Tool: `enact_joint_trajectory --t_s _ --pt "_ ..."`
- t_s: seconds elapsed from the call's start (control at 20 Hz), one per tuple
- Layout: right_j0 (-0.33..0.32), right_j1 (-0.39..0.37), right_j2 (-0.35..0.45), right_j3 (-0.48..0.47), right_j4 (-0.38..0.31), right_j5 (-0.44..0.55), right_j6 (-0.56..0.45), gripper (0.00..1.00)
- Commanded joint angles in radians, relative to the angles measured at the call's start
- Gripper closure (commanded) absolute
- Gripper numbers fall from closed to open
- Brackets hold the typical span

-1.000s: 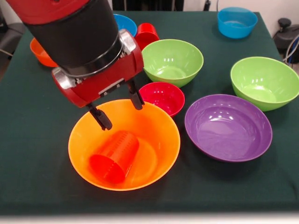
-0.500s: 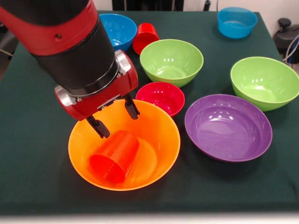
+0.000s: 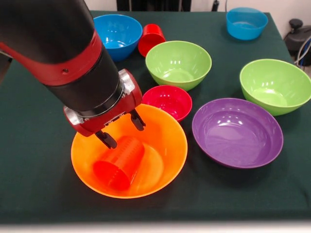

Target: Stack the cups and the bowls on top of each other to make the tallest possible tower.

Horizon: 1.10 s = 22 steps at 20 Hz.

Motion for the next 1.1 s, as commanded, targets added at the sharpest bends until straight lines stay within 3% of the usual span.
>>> enact_joint_trajectory --t_s 0.05,0.2,0.35,0.55,0.8,1.1 --pt "-0.028 0.032 -0.101 0.075 0.088 0.006 -0.344 0.0" --pt "-0.055 0.036 -0.24 0.051 0.192 0.018 -0.363 0.0" --pt "-0.092 0.035 -0.417 0.027 0.341 0.024 -0.368 0.0" --pt "-0.132 0.057 -0.59 0.008 0.515 0.004 -0.404 0.0" --pt "-0.167 0.066 -0.763 -0.007 0.685 0.003 -0.426 0.0" --pt "-0.182 0.099 -0.909 -0.016 0.818 -0.132 -0.393 0.0"
